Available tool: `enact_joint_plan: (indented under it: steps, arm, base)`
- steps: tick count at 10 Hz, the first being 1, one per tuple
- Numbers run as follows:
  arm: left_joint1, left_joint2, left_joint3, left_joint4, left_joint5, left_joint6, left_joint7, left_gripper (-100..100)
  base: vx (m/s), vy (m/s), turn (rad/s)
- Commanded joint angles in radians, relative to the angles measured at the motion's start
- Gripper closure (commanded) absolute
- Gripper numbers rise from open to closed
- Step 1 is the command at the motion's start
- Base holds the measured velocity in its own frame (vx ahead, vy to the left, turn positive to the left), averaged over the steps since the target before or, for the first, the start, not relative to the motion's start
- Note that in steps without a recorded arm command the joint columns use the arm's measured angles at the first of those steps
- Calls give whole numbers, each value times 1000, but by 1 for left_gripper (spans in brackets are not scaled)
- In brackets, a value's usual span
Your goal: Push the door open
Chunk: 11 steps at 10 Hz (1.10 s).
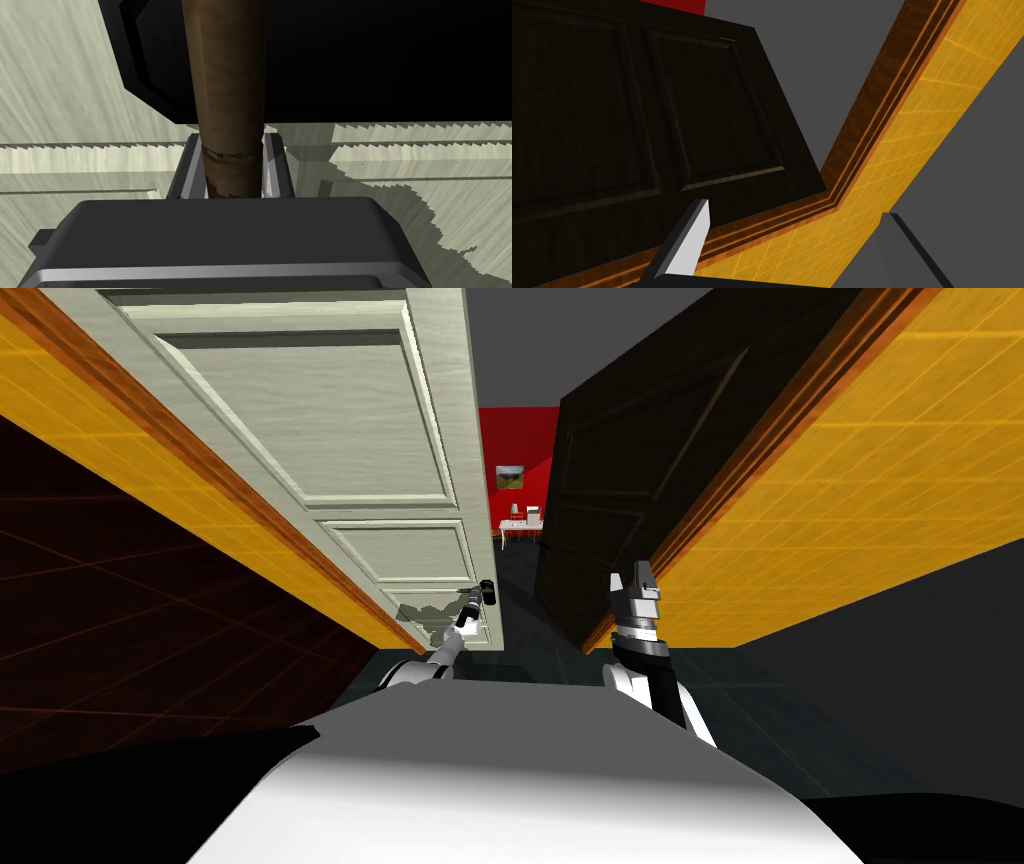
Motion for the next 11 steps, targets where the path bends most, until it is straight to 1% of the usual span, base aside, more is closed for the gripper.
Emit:
enact_joint_plan:
  steps: [1,3,4,7,11]
  arm:
    - [6,-2,-2,3,-1,1,0,100]
    - [6,-2,-2,3,-1,1,0,100]
    - [-1,3,10,4,1,-2,-4,100]
    - [-3,7,27,10,2,-5,-9,100]
    - [-7,14,58,22,4,-10,-19,100]
  base:
    - [0,0,0]
    - [0,0,0]
    - [122,-47,57]
    - [174,-55,76]
    - [181,-68,80]
